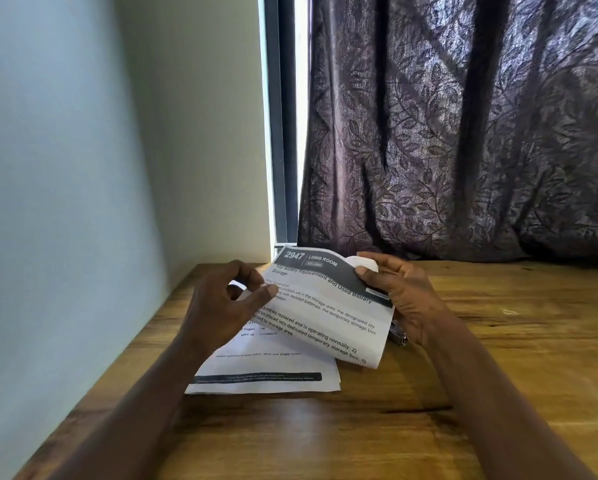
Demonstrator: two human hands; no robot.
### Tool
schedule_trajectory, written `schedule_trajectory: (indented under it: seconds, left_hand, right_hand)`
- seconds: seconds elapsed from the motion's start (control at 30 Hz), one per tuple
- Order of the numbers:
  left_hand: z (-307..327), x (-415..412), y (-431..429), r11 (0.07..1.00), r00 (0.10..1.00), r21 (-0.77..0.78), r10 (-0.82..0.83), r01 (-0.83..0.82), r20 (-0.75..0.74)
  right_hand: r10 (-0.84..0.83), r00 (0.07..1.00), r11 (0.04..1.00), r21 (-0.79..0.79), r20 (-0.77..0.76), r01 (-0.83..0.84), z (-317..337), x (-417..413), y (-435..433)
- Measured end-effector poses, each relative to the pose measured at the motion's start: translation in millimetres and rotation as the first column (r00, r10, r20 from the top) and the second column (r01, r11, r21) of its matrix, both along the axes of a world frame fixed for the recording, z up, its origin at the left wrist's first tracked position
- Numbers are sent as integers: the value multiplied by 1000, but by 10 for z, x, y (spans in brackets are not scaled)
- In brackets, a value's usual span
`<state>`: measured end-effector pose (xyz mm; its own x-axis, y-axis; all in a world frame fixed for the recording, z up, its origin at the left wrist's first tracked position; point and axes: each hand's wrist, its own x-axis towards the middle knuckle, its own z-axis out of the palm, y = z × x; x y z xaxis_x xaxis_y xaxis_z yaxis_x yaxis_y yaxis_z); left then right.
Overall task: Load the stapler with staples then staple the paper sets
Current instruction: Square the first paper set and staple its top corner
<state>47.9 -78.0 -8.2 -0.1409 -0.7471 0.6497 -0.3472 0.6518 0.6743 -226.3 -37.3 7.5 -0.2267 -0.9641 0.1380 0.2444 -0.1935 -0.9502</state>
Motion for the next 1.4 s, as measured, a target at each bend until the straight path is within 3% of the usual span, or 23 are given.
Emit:
schedule_trajectory:
  seconds: [0.17,0.3,0.63,0.87,1.1,1.4]
  left_hand:
    - [26,24,-12,939,985,335,-20,78,-172]
    - [20,107,-103,808,917,501,-113,309,-382]
    - [-4,94,-98,804,881,439,-206,400,-426]
    - [-33,115,-135,871,909,362,-192,332,-371]
    - [-59,121,-177,852,916,388,-229,352,-329]
    - [-92,113,-239,910,951,338,-149,239,-271]
  right_hand:
    - [37,988,994,-96,-152,-52,-4,29,6]
    - [50,967,992,-98,-252,-77,-9,71,24]
    - [-10,962,993,-116,-273,-23,-38,116,27]
    - [206,958,975,-36,-199,-217,-41,15,21]
    - [93,968,992,-58,-233,-109,-82,9,-13]
    - [72,947,993,-70,-313,-98,-107,26,-3]
